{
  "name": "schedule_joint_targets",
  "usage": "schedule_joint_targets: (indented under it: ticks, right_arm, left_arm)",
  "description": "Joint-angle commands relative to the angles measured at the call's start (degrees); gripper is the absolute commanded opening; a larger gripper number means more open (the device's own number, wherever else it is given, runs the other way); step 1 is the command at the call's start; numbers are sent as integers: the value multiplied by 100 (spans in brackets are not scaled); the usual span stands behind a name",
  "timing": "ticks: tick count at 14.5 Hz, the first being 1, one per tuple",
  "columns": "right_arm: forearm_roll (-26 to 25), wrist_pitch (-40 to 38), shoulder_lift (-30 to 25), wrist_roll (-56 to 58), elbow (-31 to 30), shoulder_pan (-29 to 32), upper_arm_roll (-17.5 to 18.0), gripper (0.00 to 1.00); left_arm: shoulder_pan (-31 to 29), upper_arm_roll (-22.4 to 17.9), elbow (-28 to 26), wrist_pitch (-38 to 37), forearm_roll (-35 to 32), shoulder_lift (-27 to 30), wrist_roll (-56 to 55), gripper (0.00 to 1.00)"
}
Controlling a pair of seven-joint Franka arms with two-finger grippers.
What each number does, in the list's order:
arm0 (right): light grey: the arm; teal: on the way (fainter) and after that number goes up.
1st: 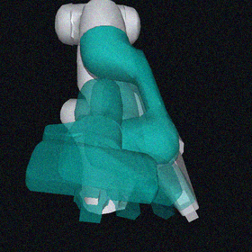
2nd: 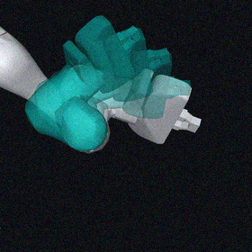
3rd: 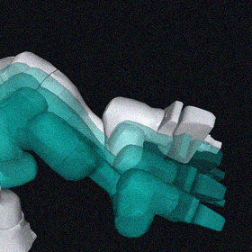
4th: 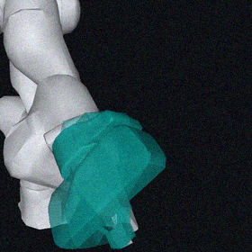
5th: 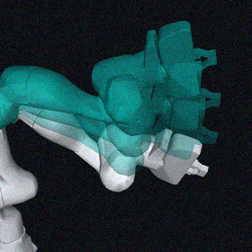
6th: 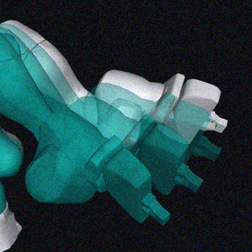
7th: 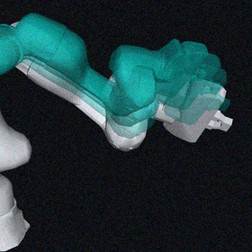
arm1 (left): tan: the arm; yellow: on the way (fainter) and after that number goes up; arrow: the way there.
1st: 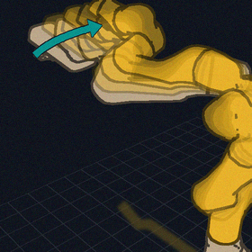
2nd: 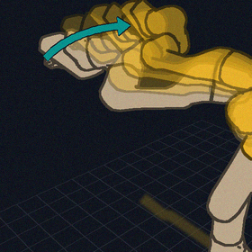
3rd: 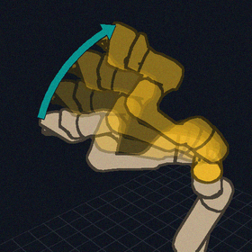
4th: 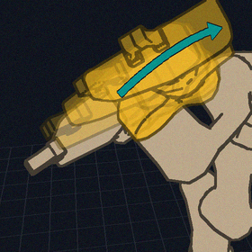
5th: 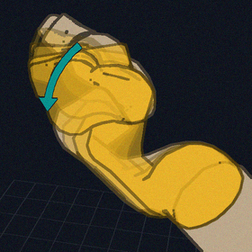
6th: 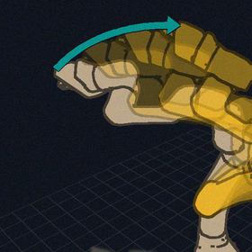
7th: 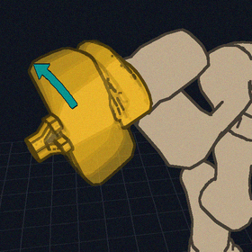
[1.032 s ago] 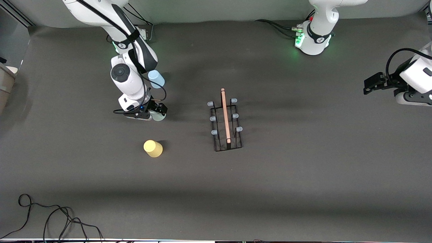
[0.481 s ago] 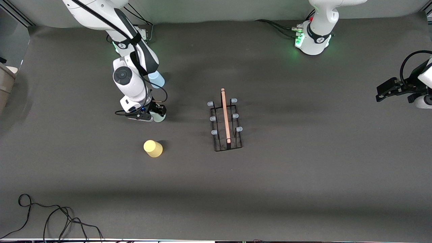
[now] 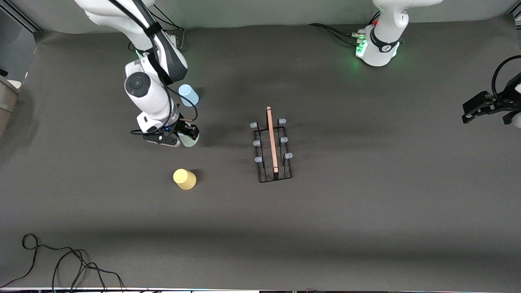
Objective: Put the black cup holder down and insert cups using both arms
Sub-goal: 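Carry the green cup with the right gripper over the rack, then lower the green cup onto a rack peg and open the right gripper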
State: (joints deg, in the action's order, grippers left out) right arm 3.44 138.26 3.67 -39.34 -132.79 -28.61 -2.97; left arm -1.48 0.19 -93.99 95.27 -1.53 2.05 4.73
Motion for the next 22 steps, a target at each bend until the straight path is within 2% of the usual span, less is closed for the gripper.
schedule_joint_targets:
  ticks: [1,3,10,14,22]
  right_arm:
    - [305,-789,81,-583,927,-293,7,0]
    - [482,-967,204,-942,1342,-531,-2,0]
    - [465,-950,1056,-2314,2318,-1313,-2,0]
    - [412,-923,1373,-2754,2582,-1620,-10,0]
    - [368,-626,1733,-3097,2679,-1903,-28,0]
  left_arm:
    - [16,59,126,-445,-40,-56,46,100]
    - [34,77,135,-605,-40,-56,54,100]
    - [25,77,135,-571,-23,-170,37,100]
    - [16,77,135,-544,-23,-179,37,100]
    - [-1,69,328,-501,57,-257,46,100]
